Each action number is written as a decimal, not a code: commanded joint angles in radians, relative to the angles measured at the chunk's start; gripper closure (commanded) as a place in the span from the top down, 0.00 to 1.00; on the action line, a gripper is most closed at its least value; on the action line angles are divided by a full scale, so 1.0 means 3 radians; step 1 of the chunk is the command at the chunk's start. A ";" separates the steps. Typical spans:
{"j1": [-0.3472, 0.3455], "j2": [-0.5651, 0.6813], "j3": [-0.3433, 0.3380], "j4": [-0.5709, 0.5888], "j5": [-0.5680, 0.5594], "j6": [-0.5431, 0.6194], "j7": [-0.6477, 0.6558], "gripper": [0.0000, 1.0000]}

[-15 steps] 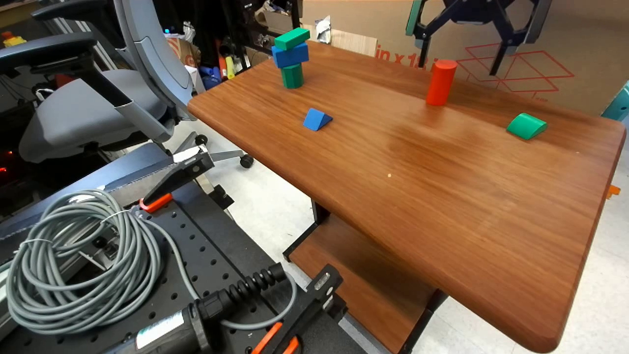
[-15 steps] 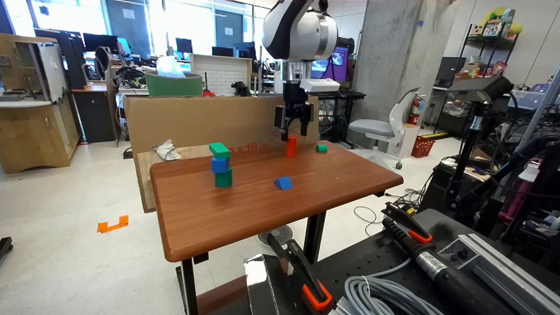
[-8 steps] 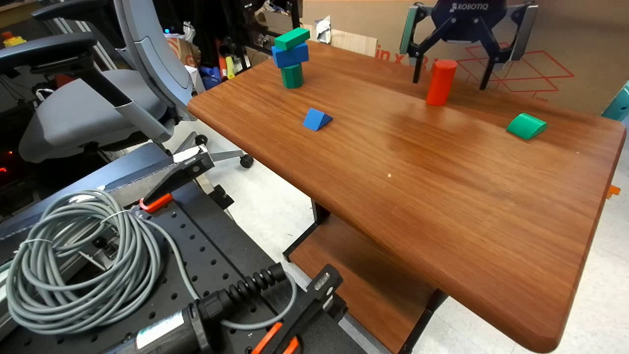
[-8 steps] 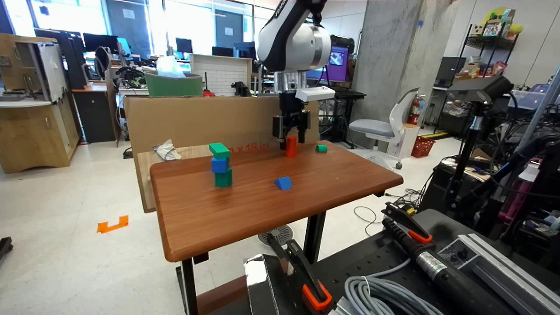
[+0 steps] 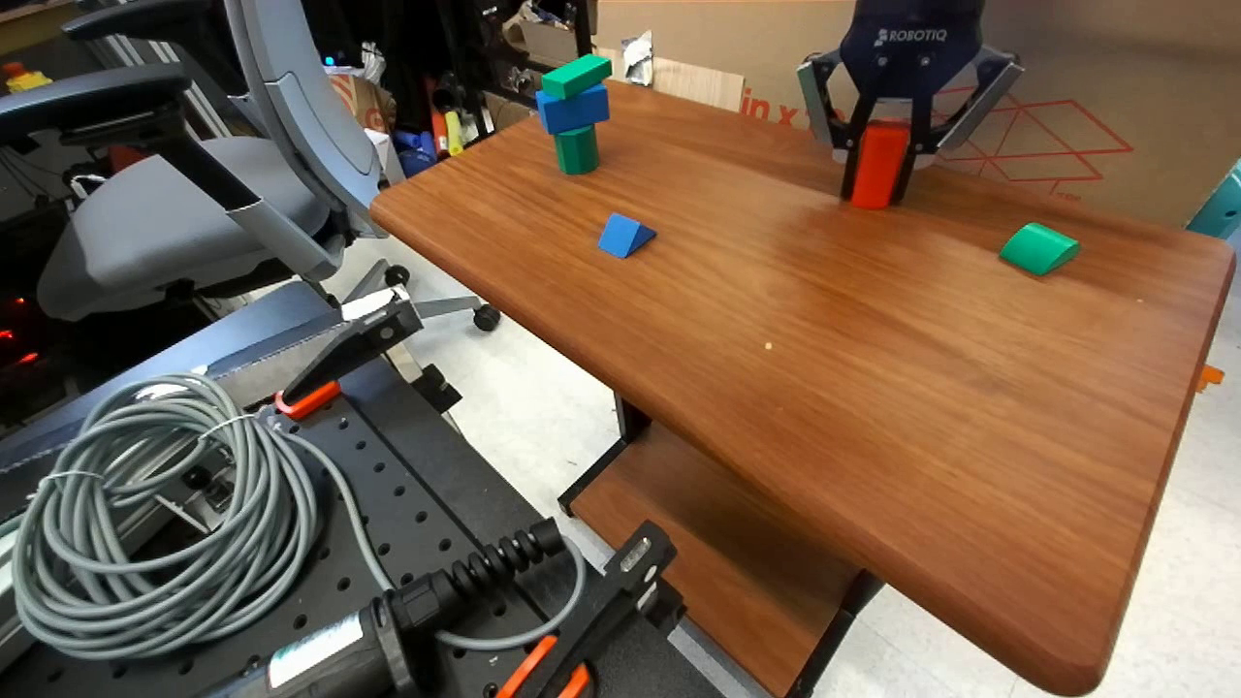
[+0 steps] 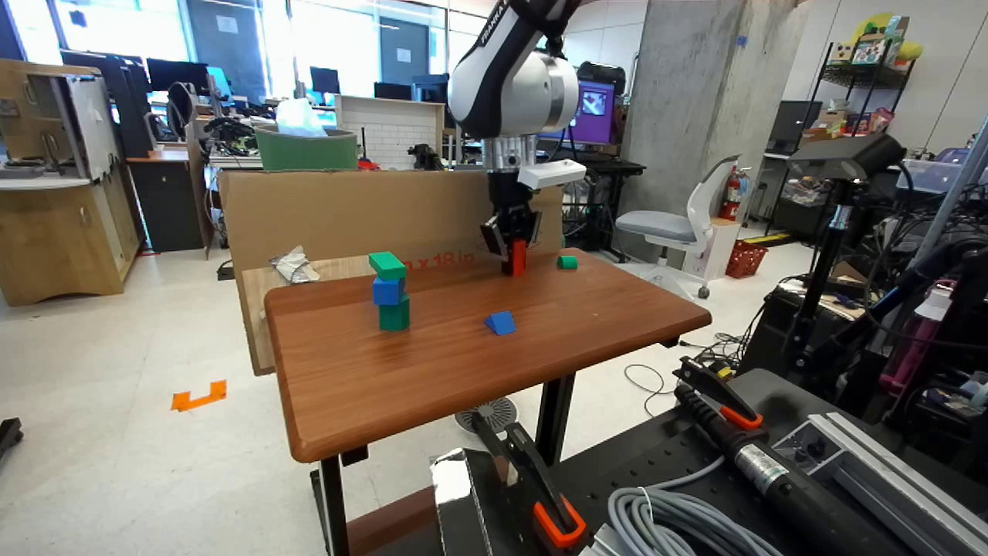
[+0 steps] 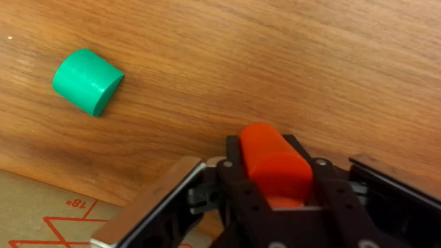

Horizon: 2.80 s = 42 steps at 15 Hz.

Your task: Move the orange block forward

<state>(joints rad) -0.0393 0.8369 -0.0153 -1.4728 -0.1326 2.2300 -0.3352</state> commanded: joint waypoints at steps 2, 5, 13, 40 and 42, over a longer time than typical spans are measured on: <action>-0.0114 -0.0266 0.0092 -0.0197 0.0060 0.0008 -0.0046 0.10; -0.0198 -0.0535 0.0085 -0.0480 0.0054 0.0069 -0.0122 0.10; -0.0320 -0.0655 -0.0039 -0.0967 -0.0120 -0.0092 -0.0298 0.10; -0.0321 -0.1462 0.0106 -0.1664 -0.0193 0.0445 -0.0478 1.00; -0.0344 -0.1598 0.0157 -0.1595 0.0013 0.0177 -0.0563 1.00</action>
<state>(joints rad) -0.1117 0.4457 -0.0041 -1.9249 -0.2079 2.3517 -0.4483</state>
